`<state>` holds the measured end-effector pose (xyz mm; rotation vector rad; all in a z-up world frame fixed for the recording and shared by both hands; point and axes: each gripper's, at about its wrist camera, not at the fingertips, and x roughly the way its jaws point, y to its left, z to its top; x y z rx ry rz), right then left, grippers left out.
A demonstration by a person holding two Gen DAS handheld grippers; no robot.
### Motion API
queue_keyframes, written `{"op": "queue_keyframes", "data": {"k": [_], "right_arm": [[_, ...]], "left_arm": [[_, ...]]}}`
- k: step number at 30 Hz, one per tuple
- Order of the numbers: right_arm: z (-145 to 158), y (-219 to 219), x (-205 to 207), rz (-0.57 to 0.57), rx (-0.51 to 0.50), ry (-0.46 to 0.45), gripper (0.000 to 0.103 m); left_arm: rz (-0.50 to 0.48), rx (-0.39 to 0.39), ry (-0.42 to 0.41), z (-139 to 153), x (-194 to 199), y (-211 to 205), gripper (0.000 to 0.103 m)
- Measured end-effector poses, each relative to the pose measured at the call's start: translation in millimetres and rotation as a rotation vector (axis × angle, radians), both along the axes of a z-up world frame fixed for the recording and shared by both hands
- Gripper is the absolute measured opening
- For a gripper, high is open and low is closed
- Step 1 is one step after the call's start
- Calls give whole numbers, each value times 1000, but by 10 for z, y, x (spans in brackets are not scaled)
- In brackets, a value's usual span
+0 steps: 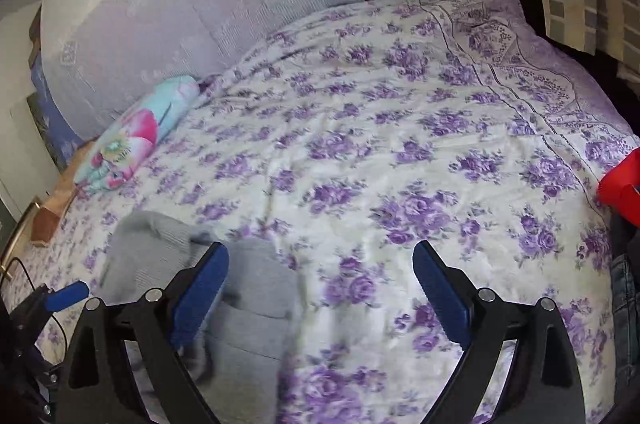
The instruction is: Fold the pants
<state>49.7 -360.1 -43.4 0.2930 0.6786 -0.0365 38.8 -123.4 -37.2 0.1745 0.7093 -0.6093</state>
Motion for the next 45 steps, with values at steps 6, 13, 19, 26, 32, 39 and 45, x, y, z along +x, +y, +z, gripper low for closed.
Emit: {"op": "queue_keyframes", "data": {"k": [6,13,19,26,32,39,45], "right_arm": [[-167,183,236,150,-133,83,94],[-324,216,701,119,-164,118,92],[-124,123,322,90,-112,38,85],[-454,203,345,104,-103,126,96],[-205,124,34,5,-70,-17,97],[-319,11,-449,72,345,-45,99],[-529,451,-303,151,368,66,99]], "left_arm": [[-8,148,-50,-380,-160,-249,99],[-7,170,-49,-421,-174,-266,99],[-15,153,-46,-408,-170,-239,98],[-9,164,-58,-426,-173,-272,98],[-5,118,-30,-340,-226,-107,98],[180,-55,-12,-67,-44,733,98],[357,-225,212,-370,363,1226,98]]}}
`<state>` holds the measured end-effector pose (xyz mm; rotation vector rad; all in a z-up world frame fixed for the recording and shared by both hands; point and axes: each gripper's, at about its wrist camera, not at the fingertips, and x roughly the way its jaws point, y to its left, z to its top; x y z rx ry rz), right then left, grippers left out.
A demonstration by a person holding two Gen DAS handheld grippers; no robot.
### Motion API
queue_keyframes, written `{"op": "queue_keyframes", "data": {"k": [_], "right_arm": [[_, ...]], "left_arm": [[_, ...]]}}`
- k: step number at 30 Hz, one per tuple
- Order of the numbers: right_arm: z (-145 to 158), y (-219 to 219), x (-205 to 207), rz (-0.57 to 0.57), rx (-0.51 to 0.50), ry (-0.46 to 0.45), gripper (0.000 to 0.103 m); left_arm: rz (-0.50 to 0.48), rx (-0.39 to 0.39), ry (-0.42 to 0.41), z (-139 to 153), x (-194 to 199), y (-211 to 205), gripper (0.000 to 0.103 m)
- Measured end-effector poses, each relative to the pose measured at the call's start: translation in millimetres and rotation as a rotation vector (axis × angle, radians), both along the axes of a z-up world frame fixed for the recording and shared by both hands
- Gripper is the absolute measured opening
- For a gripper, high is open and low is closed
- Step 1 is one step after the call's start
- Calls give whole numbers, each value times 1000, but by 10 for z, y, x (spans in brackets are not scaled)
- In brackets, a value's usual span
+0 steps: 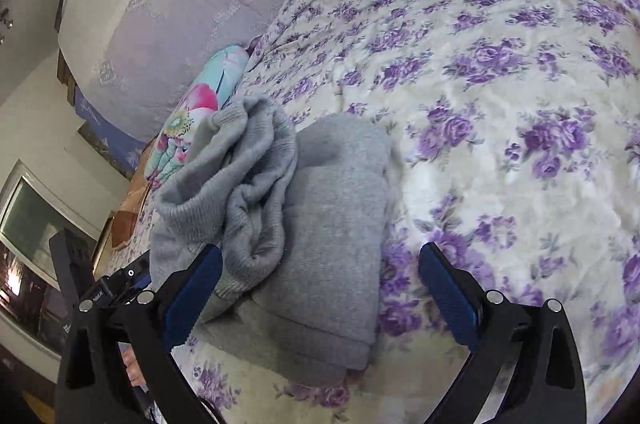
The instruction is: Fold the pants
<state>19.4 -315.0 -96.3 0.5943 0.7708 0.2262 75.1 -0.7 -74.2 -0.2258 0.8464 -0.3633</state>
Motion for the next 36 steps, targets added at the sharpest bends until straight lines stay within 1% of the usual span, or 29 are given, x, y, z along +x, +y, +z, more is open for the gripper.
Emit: {"op": "queue_keyframes", "data": {"k": [2,3,4,6,9,10,13,14,21,25,28,31,34,36], "right_arm": [[-27,110,50,46,21,8,99],[-53,153,61,52,25,14,99],[-72,190,76,51,11,17,100],[-106,270,108,70,-42,9,100],[-105,339,96,76,-108,0,100],[-105,363,87,75,-123,-1,100],[-114,348,50,66,-119,-15,100],[-113,345,39,62,-115,-17,100],[-125,305,-19,54,-93,-23,99],[-116,376,-29,24,-134,-15,99],[-115,411,-40,-3,-146,-11,100],[-122,379,-3,4,-112,-18,100],[-137,332,18,-4,-46,-32,100],[-144,324,28,-4,-32,-33,100]], "left_arm": [[-12,39,3,-73,38,-68,98],[-21,66,-1,-105,58,-136,98],[-22,77,-11,-126,69,-156,99],[-21,61,-29,-154,98,-155,99],[-28,-20,19,-259,186,-70,99],[-26,-31,24,-271,181,-57,99],[-4,9,-3,-259,95,-106,99],[6,12,-8,-255,72,-113,99],[40,-30,6,-287,-8,-47,99],[51,-37,9,-287,-31,-38,99],[45,-37,16,-294,-27,-42,99],[25,-14,21,-286,-16,-65,99],[15,-22,28,-288,-5,-55,99],[14,-33,30,-291,-4,-47,99]]}}
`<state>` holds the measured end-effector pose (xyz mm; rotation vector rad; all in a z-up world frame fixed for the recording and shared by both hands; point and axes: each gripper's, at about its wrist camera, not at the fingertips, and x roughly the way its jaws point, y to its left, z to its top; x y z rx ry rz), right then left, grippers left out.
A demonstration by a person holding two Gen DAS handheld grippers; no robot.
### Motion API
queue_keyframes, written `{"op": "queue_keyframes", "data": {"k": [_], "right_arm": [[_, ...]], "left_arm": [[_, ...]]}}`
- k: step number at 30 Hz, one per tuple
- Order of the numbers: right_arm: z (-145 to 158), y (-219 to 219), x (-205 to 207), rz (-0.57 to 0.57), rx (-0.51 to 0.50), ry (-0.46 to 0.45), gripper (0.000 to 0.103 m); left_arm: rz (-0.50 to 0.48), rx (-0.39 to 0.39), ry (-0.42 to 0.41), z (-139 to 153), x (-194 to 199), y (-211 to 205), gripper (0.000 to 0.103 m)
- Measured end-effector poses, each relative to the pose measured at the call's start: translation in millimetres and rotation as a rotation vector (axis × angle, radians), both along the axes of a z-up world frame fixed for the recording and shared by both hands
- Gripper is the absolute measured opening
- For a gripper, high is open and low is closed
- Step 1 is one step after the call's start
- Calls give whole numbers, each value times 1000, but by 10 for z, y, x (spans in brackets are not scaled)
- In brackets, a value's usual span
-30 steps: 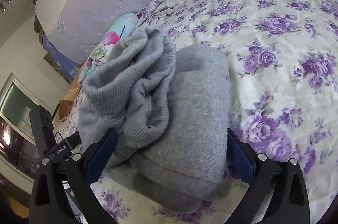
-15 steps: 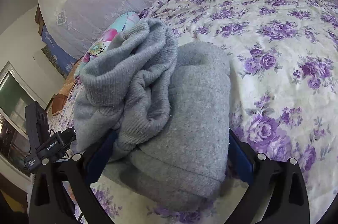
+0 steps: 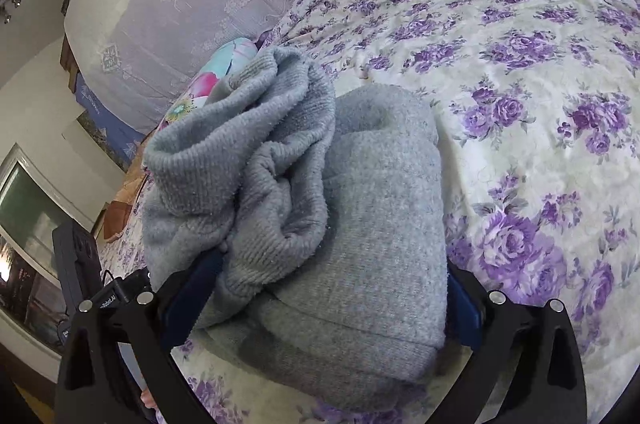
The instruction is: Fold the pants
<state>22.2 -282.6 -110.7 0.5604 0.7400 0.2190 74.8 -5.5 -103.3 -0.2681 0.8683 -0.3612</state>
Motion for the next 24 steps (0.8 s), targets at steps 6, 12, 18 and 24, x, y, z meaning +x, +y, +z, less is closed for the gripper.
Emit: {"op": "queue_keyframes", "data": {"k": [6,12,18,24], "right_arm": [[-10,5,21,21,-1,13,100],[-14,-12,37,23,1,16,100],[-20,-11,54,20,-5,18,100],[-18,6,52,21,-6,15,100]], "left_arm": [[20,-45,-5,-16,-18,33,99],[20,-42,3,-4,-9,27,99],[-19,-24,17,6,11,21,99],[-20,-26,17,6,7,14,99]]}}
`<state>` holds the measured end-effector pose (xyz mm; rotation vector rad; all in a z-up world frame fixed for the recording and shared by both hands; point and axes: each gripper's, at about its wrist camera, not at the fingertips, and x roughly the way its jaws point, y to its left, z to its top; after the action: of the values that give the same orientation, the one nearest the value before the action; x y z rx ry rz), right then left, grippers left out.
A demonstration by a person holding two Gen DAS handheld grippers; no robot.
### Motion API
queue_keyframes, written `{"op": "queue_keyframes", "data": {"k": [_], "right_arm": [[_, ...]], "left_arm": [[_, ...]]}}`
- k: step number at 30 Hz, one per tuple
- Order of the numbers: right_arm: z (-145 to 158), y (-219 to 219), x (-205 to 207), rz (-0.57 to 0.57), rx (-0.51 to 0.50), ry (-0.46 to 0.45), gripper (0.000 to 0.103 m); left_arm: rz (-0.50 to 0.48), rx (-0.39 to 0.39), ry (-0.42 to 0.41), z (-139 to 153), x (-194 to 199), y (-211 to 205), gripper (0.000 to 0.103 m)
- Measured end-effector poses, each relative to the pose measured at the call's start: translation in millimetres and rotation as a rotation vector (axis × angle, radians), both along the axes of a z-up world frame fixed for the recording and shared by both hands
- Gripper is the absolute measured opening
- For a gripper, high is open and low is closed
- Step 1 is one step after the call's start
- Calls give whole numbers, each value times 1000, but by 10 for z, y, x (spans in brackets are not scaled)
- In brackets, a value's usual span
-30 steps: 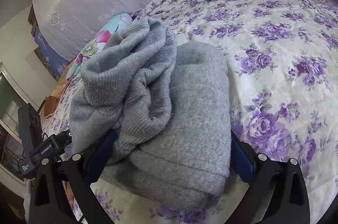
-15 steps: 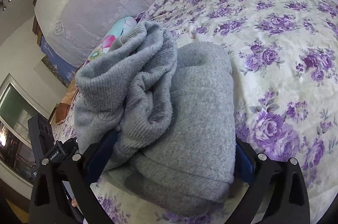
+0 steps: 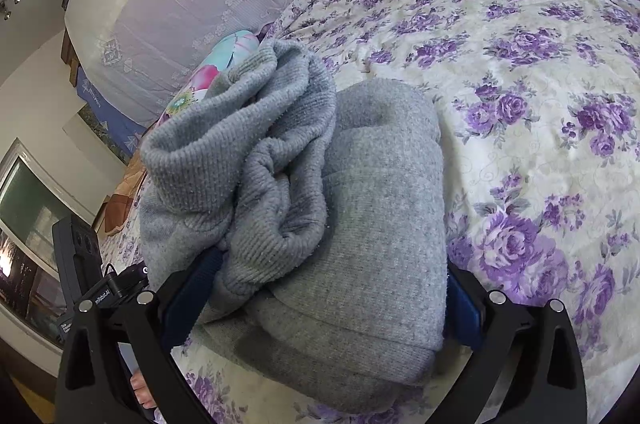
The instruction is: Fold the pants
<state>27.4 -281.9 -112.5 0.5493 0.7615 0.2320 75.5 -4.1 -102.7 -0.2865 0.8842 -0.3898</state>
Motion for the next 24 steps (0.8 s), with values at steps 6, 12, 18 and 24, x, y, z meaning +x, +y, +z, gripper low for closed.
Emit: {"op": "queue_keyframes", "data": {"k": [6,12,18,24], "right_arm": [[-4,4,-3,-2,-1,-7,100],[-3,-5,19,-2,-5,4,100],[-1,-33,48,22,-1,8,100],[34,-144,-125,32,13,-1,99]], "left_arm": [[7,-2,-6,6,-6,-4,99],[5,3,0,3,4,-10,99],[-14,4,-3,24,-3,-12,98],[-33,5,4,26,-46,59,98]]}}
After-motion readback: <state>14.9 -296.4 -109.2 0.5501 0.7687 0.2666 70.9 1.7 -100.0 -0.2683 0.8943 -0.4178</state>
